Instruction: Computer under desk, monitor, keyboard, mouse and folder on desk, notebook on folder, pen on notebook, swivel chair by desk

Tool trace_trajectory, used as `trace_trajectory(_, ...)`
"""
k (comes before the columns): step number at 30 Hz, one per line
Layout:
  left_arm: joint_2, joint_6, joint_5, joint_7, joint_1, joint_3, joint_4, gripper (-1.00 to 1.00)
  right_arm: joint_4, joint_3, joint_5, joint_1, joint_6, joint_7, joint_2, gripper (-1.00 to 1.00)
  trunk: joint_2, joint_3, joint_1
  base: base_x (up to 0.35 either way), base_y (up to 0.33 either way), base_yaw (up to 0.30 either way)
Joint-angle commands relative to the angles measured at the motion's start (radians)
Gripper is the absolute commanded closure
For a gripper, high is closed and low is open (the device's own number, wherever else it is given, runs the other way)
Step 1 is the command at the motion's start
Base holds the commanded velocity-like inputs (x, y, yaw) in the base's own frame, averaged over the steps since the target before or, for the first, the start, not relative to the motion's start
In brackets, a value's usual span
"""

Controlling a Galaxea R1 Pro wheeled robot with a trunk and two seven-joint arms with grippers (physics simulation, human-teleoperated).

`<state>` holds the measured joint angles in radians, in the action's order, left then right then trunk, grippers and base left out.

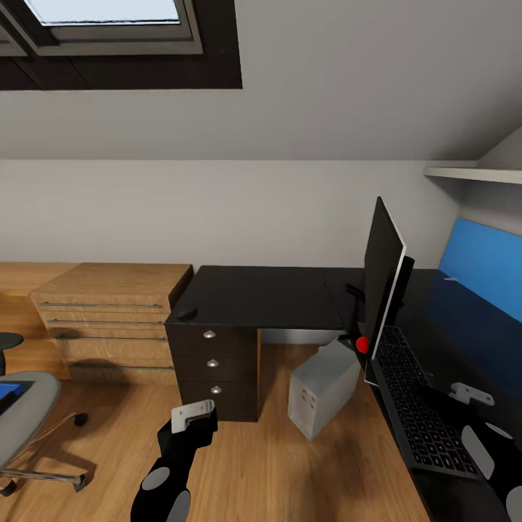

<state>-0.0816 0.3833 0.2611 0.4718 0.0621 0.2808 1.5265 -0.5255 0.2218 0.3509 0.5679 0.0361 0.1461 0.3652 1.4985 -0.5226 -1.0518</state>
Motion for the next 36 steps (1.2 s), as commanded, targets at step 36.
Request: trace_trajectory(36, 0.000, 0.003, 0.009, 0.008, 0.001, 0.001, 0.001, -1.00, 0.012, 0.002, 0.006, 0.000, 0.002, 0.008, -0.001, -1.00, -0.056, 0.024, 0.031, -0.096, 0.000, 0.000)
